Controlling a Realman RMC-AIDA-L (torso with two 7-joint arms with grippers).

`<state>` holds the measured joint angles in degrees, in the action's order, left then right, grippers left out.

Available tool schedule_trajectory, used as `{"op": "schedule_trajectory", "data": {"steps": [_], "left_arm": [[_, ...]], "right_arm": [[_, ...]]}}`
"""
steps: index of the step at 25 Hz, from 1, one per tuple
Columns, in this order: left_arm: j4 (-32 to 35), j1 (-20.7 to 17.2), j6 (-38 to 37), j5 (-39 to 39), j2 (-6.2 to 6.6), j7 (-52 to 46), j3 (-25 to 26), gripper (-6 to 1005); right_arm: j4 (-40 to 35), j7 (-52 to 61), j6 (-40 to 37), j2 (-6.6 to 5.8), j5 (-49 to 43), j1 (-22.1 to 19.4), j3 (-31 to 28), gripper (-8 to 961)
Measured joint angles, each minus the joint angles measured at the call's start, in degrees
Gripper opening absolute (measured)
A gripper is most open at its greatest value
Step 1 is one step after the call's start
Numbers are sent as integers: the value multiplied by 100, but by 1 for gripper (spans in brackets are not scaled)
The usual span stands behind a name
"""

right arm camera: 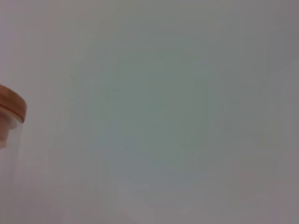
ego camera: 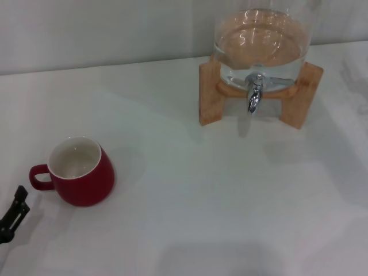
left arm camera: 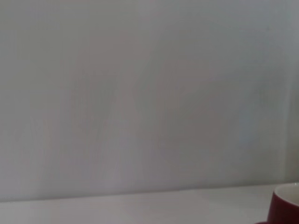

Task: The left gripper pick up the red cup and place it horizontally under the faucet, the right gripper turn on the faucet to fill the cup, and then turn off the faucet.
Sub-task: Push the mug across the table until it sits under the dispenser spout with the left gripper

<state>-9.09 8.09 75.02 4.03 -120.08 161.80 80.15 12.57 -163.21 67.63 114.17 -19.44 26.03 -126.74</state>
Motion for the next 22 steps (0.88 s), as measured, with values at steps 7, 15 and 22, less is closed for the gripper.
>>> {"op": "schedule_trajectory", "data": {"steps": [7,15,22], "left_arm": [[-51,136,-324,2,10,1,-223,889],[-66,235,-531,-31,12,-5,-274,889],[-73,351,-728,-35,27,-36,-276,881]], "right_arm": [[46,0,6,13,1,-2,63,617],[65,0,13,13,2,-2,109,617],[70,0,13,19,2,-2,106,617]]}}
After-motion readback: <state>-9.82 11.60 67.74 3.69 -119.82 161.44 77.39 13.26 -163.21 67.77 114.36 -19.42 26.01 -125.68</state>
